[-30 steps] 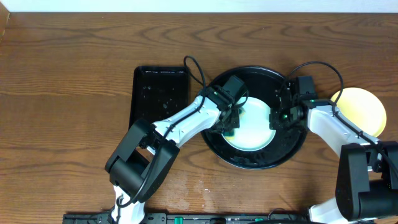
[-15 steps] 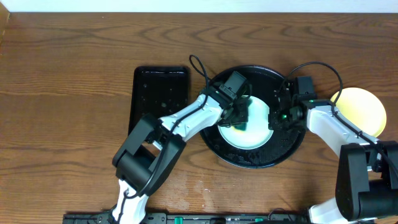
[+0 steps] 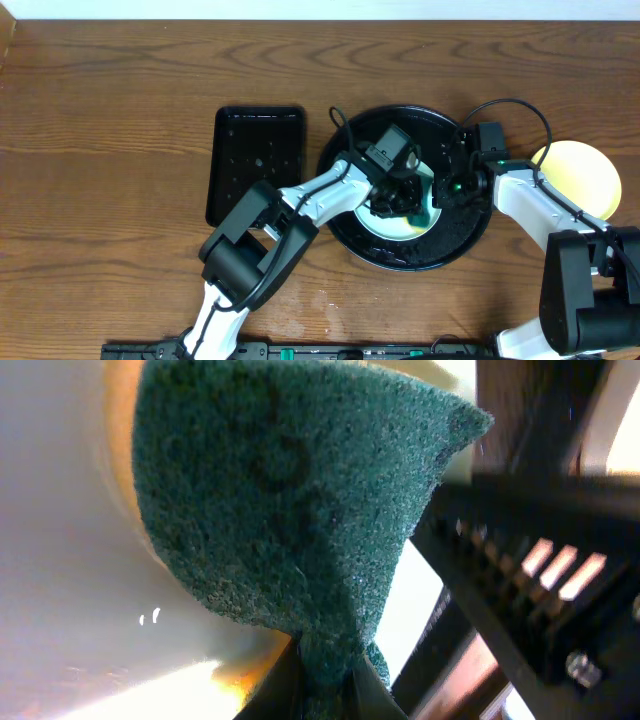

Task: Clean dirty plates on tray and stack at the side
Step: 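Scrub the pale green plate with the sponge in the left gripper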

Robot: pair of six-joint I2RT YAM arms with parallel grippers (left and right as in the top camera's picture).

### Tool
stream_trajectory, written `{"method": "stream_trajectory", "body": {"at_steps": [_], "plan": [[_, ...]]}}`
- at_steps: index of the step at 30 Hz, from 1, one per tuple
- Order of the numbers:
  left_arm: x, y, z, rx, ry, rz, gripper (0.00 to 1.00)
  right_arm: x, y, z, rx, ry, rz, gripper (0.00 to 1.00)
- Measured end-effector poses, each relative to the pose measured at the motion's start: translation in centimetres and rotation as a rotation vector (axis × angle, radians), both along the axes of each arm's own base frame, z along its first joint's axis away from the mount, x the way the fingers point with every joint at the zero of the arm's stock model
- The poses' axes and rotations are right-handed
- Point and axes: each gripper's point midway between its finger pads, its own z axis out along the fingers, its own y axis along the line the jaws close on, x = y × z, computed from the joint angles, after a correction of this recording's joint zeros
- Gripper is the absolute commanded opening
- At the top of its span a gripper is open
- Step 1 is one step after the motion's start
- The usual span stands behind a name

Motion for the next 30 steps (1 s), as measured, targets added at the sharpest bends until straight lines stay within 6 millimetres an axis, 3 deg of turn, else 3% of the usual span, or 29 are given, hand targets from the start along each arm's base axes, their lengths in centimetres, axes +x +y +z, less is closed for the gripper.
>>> {"method": "stream_trajectory", "body": {"at_steps": [4,8,15,21,30], "plan": [[-0.4,0.4,-0.2,0.016,0.005,-0.022,0.07,0.0,0.0,0.0,0.000,0.000,0.000,0.01],[-0.5,2.3,-0.6,0.111,0.033,-0.008,0.08,0.0,0.0,0.0,0.001,0.001,0.000,0.01],[1.4,9.1,-0.9,0.343,0.081,0.114,0.08,-0.2,0.2,0.0,0.014,0.009,0.003,0.01],[4.0,13.1,-0.5,0.501,0.018,0.198,0.08,-0.3,0.6,0.0,0.033,0.015,-0.002,0.01],[4.4,14.5,0.5,0.625,-0.065,0.185,0.07,-0.3,1.5,0.1,0.064,0.014,0.014,0.01]]}}
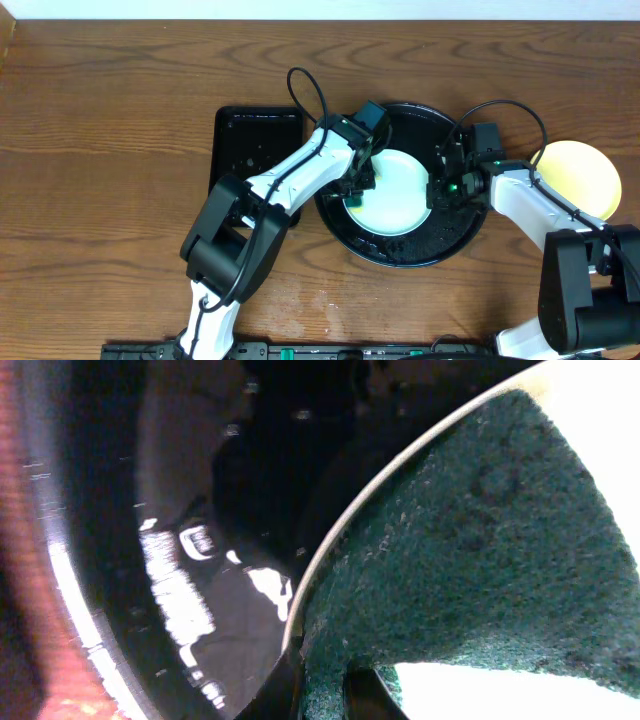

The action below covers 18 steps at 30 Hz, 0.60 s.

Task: Clean dirty plates on tray and stack at the side
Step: 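Scrub the pale green plate with the sponge in the left gripper, then return the sponge to the rectangular tray with the left gripper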

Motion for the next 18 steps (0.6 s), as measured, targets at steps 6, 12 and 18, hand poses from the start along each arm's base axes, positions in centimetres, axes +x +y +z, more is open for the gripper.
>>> {"method": "stream_trajectory", "body": {"at_steps": [6,12,18], "plan": [[0.6,1.5,4.3,0.004,-0.085,-0.006,0.07,0.0,-0.3,-0.1,-0.014,-0.001,-0.004,0.01],[0.9,4.2,10.1,-0.009,-0.193,-0.009,0.08,0.1,-0.4,-0.1,-0.019,-0.002,-0.005,0.01],[1.5,10.5,11.9,0.155,-0.238,0.045,0.08,0.1,-0.4,-0.1,-0.022,-0.004,0.003,0.01]]}}
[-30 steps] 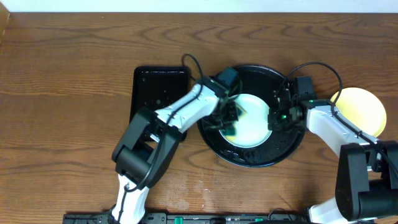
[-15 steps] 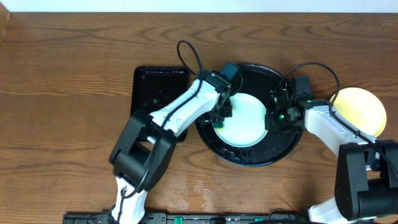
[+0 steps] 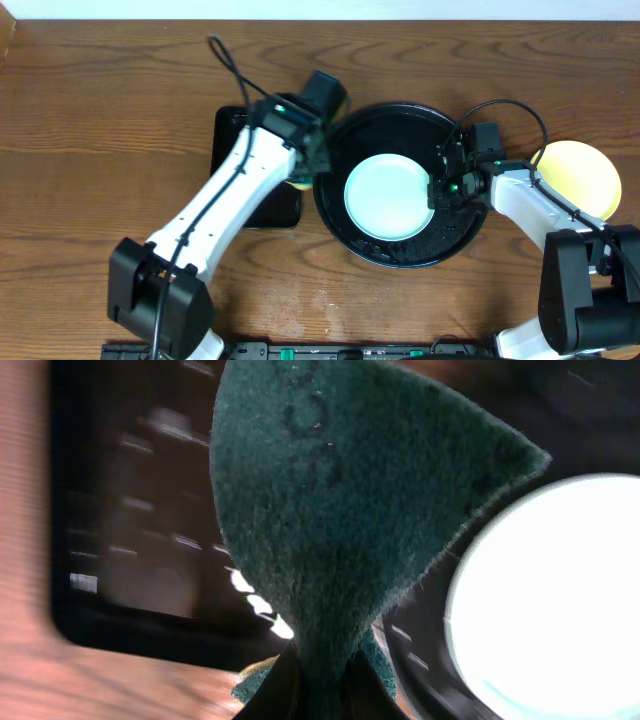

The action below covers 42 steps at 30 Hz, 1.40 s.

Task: Clean dirty plates on tray and stack at the side
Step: 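Return the sponge to the rectangular tray with the left gripper, then lift the pale green plate with the right gripper and tilt it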

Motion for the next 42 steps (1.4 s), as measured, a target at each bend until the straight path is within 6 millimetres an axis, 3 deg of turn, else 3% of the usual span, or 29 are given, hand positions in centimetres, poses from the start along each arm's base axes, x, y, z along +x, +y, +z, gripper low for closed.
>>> {"method": "stream_trajectory", "body": {"at_steps": [4,8,10,12,16,19,22,30,31,36,40,42], "plan": [[1.2,4.1,-2.2,0.070,-0.014,0.086,0.08,0.0,0.0,0.0,-0.002,-0.002,0.007,0.01],[1.2,7.1,-6.6,0.084,0.015,0.160,0.09,0.0,0.0,0.0,-0.002,-0.003,0.010,0.01],[0.6,7.9,-8.3,0.075,0.053,0.178,0.16,0.0,0.0,0.0,-0.002,-0.004,0.011,0.01],[0.0,8.3,-9.3,0.051,0.094,0.184,0.32,0.0,0.0,0.0,-0.004,-0.006,0.014,0.00],[0.1,7.7,-9.2,-0.038,0.116,0.168,0.47,0.3,-0.1,0.0,-0.010,-0.021,0.021,0.04],[0.1,6.9,-8.2,-0.096,0.110,0.145,0.50,0.8,-0.1,0.1,-0.014,-0.042,0.027,0.01],[-0.2,6.4,-5.7,-0.140,0.065,0.124,0.53,1.0,-0.1,0.2,-0.014,-0.052,0.031,0.01],[-2.6,6.6,4.1,-0.228,-0.170,0.066,0.75,0.8,0.0,0.9,-0.012,-0.042,0.049,0.01],[-3.0,6.7,5.2,-0.235,-0.200,0.058,0.79,0.8,0.0,1.4,-0.011,-0.044,0.050,0.01],[-4.8,7.2,9.5,-0.272,-0.335,0.043,0.81,3.6,0.4,7.3,-0.003,-0.193,0.056,0.01],[-5.7,7.4,11.2,-0.289,-0.396,0.038,0.82,6.2,1.6,12.5,0.015,-0.345,0.077,0.01],[-5.9,7.5,11.6,-0.293,-0.408,0.036,0.82,7.1,2.9,14.1,0.027,-0.405,0.104,0.01]]}}
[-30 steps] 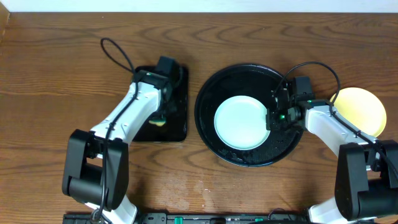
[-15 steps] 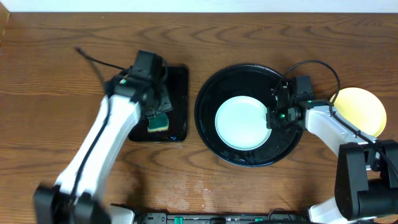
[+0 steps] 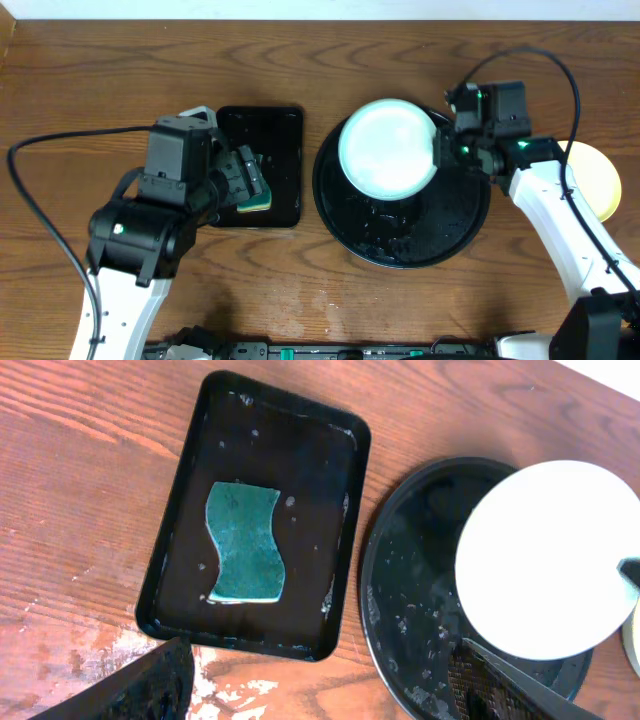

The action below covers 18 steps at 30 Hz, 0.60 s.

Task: Clean dirty plates on tray and stack at the side
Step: 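Lift the pale green plate with the right gripper and tilt it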

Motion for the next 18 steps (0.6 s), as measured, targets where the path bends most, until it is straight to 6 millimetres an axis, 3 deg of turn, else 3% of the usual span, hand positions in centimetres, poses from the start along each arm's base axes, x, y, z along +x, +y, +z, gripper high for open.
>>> {"method": "stream_trajectory", "body": {"at_steps": [5,11,18], "plan": [[-0.1,0.0,0.2,-0.001,-0.006,0.001,0.82,1.8,5.1,3.2,0.036,-0.176,0.093,0.01],[-0.1,0.0,0.1,-0.001,-0.005,0.001,0.83,2.4,13.4,7.3,0.065,-0.430,0.212,0.01],[-0.1,0.0,0.1,-0.001,-0.005,0.001,0.82,1.7,20.3,8.1,-0.068,-0.651,0.303,0.01]]}}
